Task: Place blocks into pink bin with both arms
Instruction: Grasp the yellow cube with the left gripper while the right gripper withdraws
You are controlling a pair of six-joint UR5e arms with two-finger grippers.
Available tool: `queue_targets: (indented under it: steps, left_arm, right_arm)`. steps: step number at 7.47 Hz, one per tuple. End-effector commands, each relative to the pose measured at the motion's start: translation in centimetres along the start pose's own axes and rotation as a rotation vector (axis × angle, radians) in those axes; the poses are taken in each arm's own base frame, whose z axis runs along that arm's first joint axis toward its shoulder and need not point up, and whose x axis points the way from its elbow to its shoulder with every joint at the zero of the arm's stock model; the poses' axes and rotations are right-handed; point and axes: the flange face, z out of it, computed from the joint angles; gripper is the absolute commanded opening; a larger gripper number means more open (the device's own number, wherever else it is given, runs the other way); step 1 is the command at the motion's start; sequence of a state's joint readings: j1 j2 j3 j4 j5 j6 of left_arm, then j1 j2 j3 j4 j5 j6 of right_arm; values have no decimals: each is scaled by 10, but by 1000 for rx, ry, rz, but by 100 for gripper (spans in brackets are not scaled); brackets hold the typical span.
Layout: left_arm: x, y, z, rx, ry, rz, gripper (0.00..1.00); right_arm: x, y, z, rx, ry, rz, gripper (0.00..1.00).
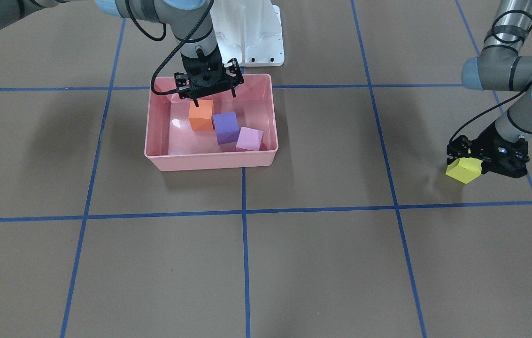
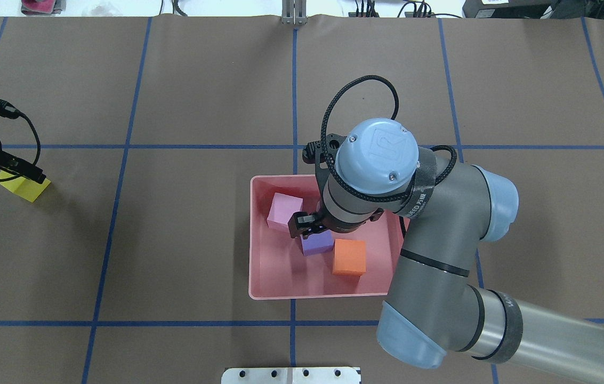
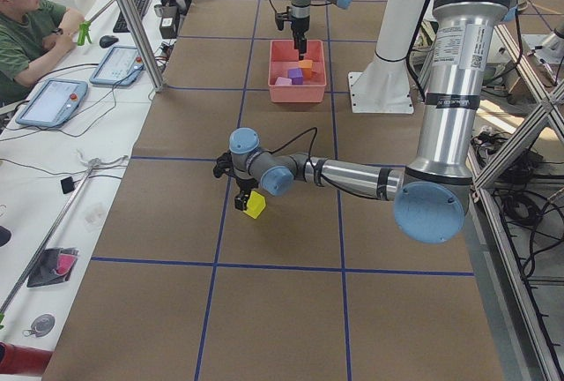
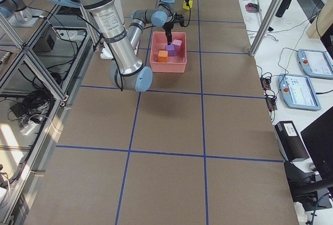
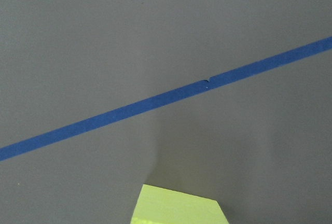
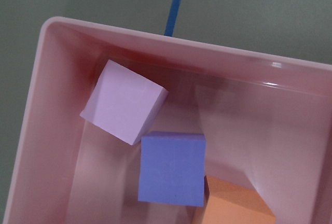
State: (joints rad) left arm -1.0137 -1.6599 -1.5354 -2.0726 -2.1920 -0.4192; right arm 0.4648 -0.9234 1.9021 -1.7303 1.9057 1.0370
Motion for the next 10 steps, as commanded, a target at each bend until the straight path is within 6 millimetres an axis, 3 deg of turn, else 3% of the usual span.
queue_targets:
  steps: [1,2,3,4,5,6,7,8,9,10]
  left_arm:
    - [-3,5,9,-18,-8,-4,92]
    - [-7,10,11,-25,-11,-6,75]
    - [-7,10,9,-23,-11,-2,37]
    - [2,15,-6,-4,6,3,0]
    - [14,34,-29,-9,38,4,0]
    - [31,29,-65,-47,95,-38,0]
    - [54,15,-113,-59,81,-88,0]
    - [95,-9,-159,-68,74,-110,0]
    - [136,-32,-199,-69,75,-183,0]
    - [175,-56,-226,-45,112,-305,0]
  right_arm:
    - [-1,0,-1,-3,-3,0,99]
    - [-1,0,-1,-3,-3,0,99]
    - [-1,0,-1,-2,-5,-1,99]
    - [1,-4,-4,2,-4,5,99]
    - [9,-14,-18,-9,-31,24,99]
    - [27,-28,-46,-16,-71,56,99]
    - [68,-48,-75,35,-67,102,99]
    - [100,-46,-75,42,-39,111,99]
    - [139,-60,-79,62,2,64,99]
    - [188,-66,-79,63,53,-21,99]
